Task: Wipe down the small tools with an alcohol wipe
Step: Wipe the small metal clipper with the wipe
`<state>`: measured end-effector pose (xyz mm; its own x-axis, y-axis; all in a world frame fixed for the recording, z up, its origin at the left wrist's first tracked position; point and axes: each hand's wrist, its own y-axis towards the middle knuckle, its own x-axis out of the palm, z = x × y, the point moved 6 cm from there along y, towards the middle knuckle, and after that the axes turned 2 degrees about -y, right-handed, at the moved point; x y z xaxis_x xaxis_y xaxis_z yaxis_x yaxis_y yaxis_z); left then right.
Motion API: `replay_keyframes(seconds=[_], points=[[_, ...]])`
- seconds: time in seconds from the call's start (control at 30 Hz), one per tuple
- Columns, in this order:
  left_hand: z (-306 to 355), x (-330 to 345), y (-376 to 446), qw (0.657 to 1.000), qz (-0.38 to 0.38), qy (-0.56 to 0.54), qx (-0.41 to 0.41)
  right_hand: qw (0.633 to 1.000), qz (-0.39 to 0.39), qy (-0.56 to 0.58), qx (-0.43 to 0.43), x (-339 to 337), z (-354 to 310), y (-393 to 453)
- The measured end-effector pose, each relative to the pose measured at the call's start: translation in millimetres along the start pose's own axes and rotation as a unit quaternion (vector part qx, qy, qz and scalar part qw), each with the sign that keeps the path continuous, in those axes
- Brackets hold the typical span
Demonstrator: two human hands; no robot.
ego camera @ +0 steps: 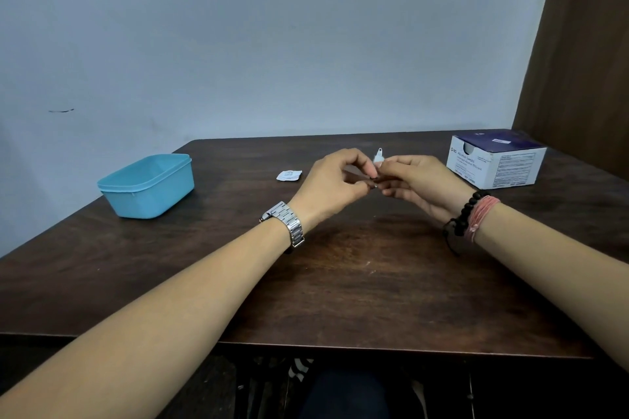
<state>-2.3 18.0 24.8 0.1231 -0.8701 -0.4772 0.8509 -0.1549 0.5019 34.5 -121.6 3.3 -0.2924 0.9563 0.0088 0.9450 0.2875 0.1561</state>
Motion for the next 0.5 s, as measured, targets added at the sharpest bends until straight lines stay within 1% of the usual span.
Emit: replay_keyframes(seconds=[0.13,0.23,0.4,0.5], points=[[9,-3,0,0.999,0.012,0.014,0.051,0.999,-0.031,0.024,0.03,2,2,0],[12,-4,0,0.997,0.017,0.02,0.07,0.997,-0.048,0.038,0.047,4,4,0],[14,-4,-1,0.996,0.0,0.022,0.083,0.994,-0.059,0.062,0.067,7,4,-1],[15,-5,0,0.997,0.002,0.001,0.077,0.993,-0.069,0.075,0.067,8,1,-2]])
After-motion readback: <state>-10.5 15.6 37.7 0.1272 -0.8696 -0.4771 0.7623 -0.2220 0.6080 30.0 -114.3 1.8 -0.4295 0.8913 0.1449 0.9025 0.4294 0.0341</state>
